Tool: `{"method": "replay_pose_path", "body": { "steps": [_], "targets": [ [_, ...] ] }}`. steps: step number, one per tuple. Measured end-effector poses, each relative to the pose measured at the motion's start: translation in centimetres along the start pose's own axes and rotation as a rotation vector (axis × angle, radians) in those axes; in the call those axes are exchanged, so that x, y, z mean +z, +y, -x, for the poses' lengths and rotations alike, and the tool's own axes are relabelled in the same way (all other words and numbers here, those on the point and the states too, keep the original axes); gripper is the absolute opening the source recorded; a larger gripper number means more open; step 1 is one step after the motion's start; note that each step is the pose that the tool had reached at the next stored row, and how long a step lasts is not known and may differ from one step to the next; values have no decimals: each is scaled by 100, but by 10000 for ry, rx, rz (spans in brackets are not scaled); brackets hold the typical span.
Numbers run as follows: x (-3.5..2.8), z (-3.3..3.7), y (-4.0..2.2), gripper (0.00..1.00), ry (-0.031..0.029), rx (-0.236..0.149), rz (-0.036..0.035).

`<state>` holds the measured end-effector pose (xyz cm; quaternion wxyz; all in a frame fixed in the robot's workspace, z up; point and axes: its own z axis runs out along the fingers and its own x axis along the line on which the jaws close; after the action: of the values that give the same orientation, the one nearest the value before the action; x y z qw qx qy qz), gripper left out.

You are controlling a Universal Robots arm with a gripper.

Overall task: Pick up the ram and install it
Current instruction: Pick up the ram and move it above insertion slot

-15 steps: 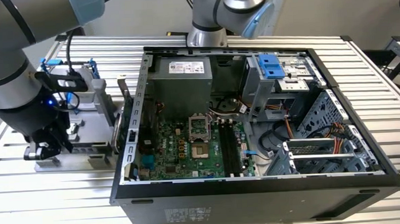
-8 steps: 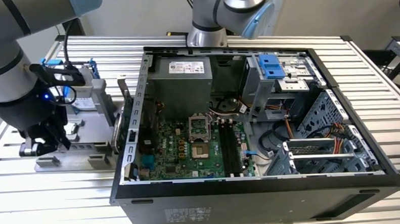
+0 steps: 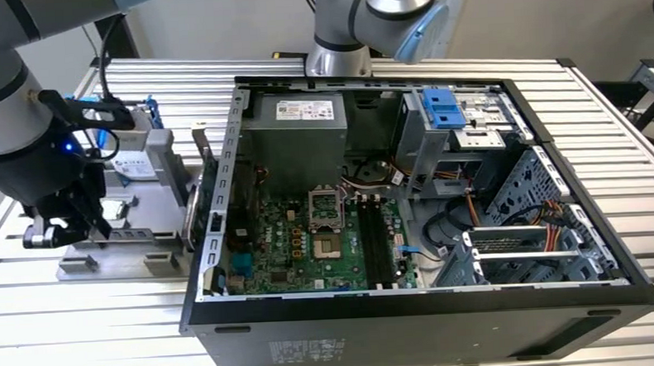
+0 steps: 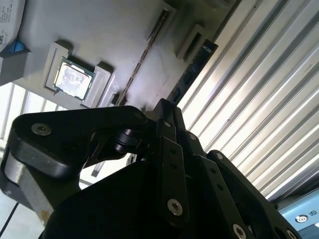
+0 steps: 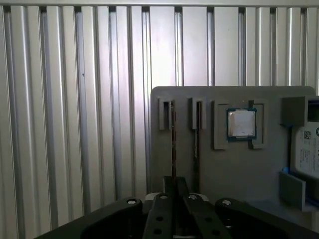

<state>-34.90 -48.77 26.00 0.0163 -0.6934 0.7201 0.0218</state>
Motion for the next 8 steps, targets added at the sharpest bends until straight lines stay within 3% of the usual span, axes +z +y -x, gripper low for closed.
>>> {"method": "replay_pose_path", "body": {
  "steps": [8],
  "targets": [
    [-133, 7, 1, 0, 0, 0, 1]
  ]
}}
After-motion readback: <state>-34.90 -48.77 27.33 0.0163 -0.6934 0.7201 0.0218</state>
